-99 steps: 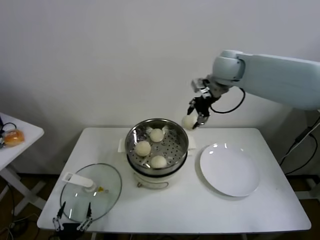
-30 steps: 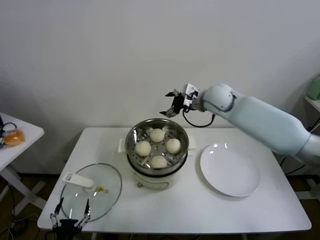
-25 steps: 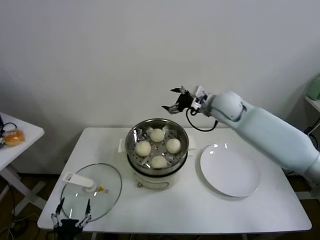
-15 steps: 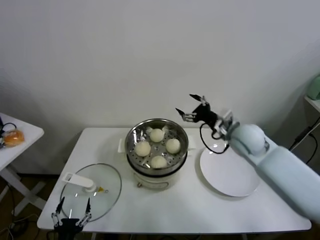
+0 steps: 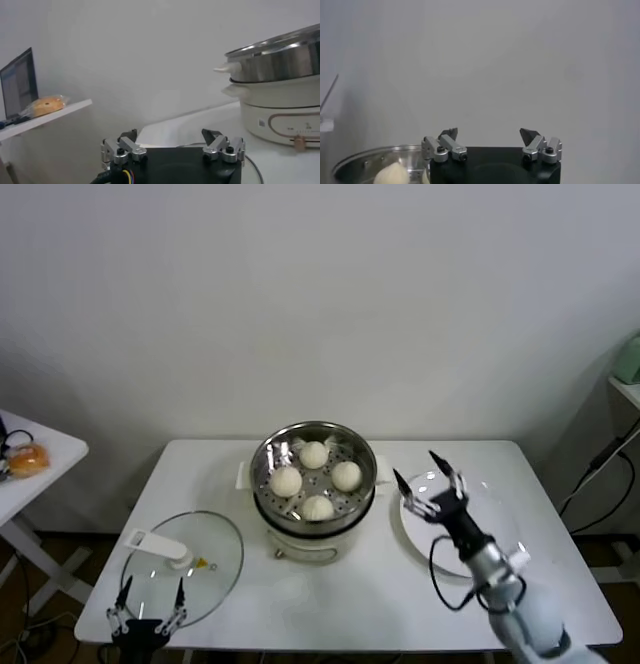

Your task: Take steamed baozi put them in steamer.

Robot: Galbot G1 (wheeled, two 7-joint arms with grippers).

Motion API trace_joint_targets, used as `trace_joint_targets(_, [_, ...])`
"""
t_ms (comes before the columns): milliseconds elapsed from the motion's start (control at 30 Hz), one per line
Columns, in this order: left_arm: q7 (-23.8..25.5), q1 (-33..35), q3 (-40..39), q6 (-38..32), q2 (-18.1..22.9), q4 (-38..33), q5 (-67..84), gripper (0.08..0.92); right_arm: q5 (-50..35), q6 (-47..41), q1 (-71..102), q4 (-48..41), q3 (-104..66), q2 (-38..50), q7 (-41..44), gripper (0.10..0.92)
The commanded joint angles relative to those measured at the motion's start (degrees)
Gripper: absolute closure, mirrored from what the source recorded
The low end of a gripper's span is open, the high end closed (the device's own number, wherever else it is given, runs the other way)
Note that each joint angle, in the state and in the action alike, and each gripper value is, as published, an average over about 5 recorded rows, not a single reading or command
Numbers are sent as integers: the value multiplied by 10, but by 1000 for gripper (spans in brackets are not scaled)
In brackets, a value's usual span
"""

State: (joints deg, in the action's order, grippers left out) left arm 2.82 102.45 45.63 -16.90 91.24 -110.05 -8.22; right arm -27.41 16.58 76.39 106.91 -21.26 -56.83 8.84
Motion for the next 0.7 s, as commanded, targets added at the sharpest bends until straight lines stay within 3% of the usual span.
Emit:
trace_joint_targets(33, [0,0,-1,1,1,-2,2,177,-10,253,270,-50,-81,-130,38,203])
trace_joint_targets(700, [0,0,-3,1,1,-4,5,177,-27,236,274,-68,-53,-143,-1,203])
